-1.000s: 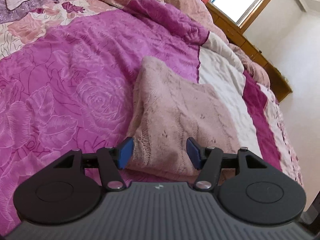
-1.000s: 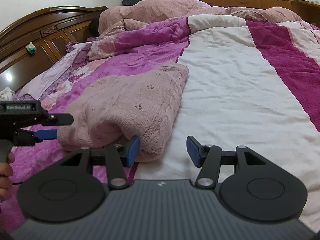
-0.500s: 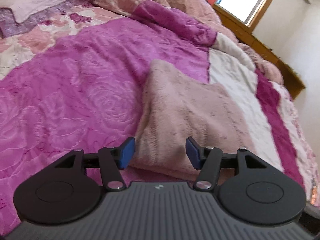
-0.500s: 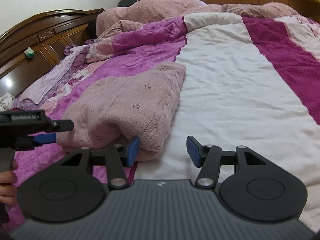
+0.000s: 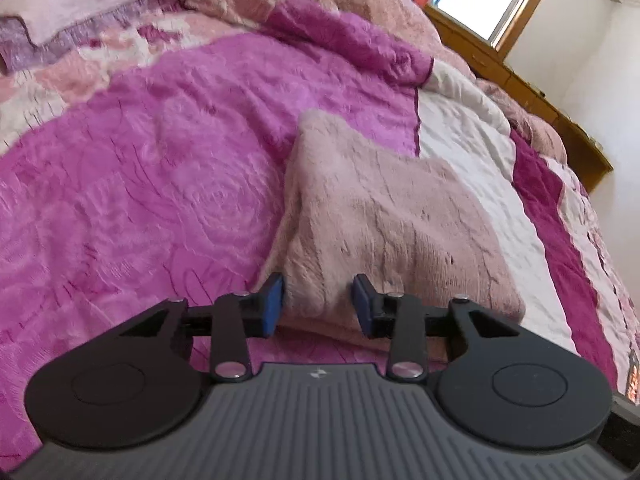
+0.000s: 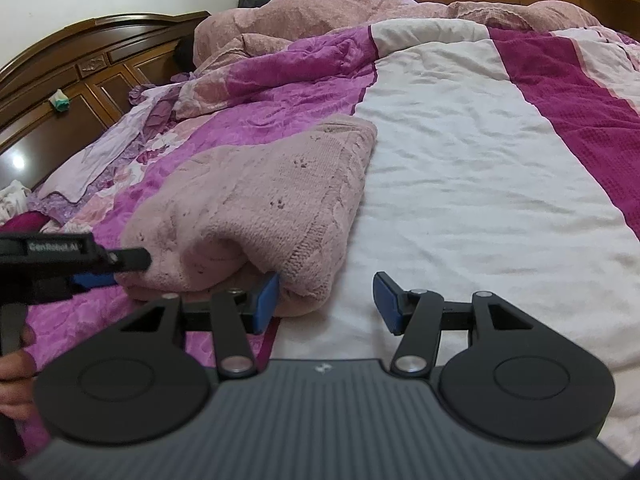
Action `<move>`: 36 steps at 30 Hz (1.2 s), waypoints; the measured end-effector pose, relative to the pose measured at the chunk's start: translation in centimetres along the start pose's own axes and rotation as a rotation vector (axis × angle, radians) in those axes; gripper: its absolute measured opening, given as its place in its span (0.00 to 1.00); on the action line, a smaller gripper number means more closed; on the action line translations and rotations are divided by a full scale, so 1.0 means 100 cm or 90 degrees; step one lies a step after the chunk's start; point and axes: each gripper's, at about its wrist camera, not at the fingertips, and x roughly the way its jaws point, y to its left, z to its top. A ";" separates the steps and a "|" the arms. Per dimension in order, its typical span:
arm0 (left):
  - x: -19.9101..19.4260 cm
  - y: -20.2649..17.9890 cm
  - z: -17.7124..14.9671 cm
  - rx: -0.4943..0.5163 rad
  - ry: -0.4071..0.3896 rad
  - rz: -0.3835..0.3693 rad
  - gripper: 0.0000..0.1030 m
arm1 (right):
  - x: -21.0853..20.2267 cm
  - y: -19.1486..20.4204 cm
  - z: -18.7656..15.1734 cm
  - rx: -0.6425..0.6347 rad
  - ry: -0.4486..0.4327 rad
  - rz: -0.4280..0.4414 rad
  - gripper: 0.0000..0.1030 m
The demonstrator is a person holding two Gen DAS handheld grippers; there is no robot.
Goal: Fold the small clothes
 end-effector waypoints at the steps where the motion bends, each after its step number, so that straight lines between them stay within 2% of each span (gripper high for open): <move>1: 0.004 0.000 -0.001 -0.001 0.007 -0.001 0.41 | 0.001 0.001 0.000 0.000 0.001 0.000 0.54; 3: 0.010 0.000 -0.001 -0.003 0.014 -0.001 0.41 | 0.002 0.003 0.001 -0.005 0.001 0.000 0.54; 4: 0.011 0.000 0.001 -0.007 0.011 -0.003 0.26 | 0.003 0.004 0.001 -0.009 0.000 0.000 0.54; 5: 0.009 0.000 0.004 -0.010 0.004 -0.011 0.20 | 0.005 0.006 0.003 -0.012 -0.001 -0.001 0.54; 6: 0.004 0.000 0.006 -0.010 -0.007 -0.012 0.19 | 0.006 0.007 0.005 -0.016 -0.002 -0.001 0.54; 9: -0.020 -0.007 0.020 0.031 -0.066 0.022 0.18 | 0.004 0.012 0.012 -0.026 -0.025 -0.001 0.54; 10: -0.024 -0.006 0.024 0.035 -0.070 0.029 0.18 | 0.003 0.014 0.014 -0.032 -0.033 -0.003 0.54; 13: -0.017 0.003 0.028 0.028 -0.026 0.037 0.18 | 0.006 0.019 0.013 -0.056 -0.041 -0.013 0.54; 15: -0.002 0.006 0.018 0.050 0.019 0.057 0.19 | 0.012 0.022 0.008 -0.092 -0.035 -0.033 0.52; 17: 0.009 0.009 0.008 0.058 0.046 0.062 0.20 | 0.020 0.021 0.000 -0.126 -0.012 -0.061 0.51; 19: 0.009 0.007 0.004 0.078 0.045 0.070 0.26 | 0.028 0.015 -0.008 -0.131 0.035 -0.080 0.50; 22: 0.005 0.005 0.006 0.098 0.052 0.069 0.30 | 0.022 0.008 -0.011 -0.134 0.038 -0.073 0.50; 25: -0.005 0.009 0.016 0.089 0.061 0.060 0.37 | 0.012 0.001 -0.004 -0.113 0.042 -0.052 0.51; 28: -0.020 0.012 0.026 0.078 0.053 0.051 0.44 | 0.001 -0.007 0.004 -0.084 0.035 -0.033 0.51; 32: -0.030 0.009 0.041 0.096 0.036 0.054 0.55 | -0.006 -0.017 0.017 -0.032 0.025 -0.019 0.52; 33: -0.029 0.008 0.044 0.098 0.035 0.055 0.58 | -0.006 -0.019 0.019 -0.018 0.021 -0.015 0.53; 36: -0.022 0.006 0.055 0.089 0.040 0.041 0.63 | -0.005 -0.026 0.030 0.037 0.009 0.008 0.70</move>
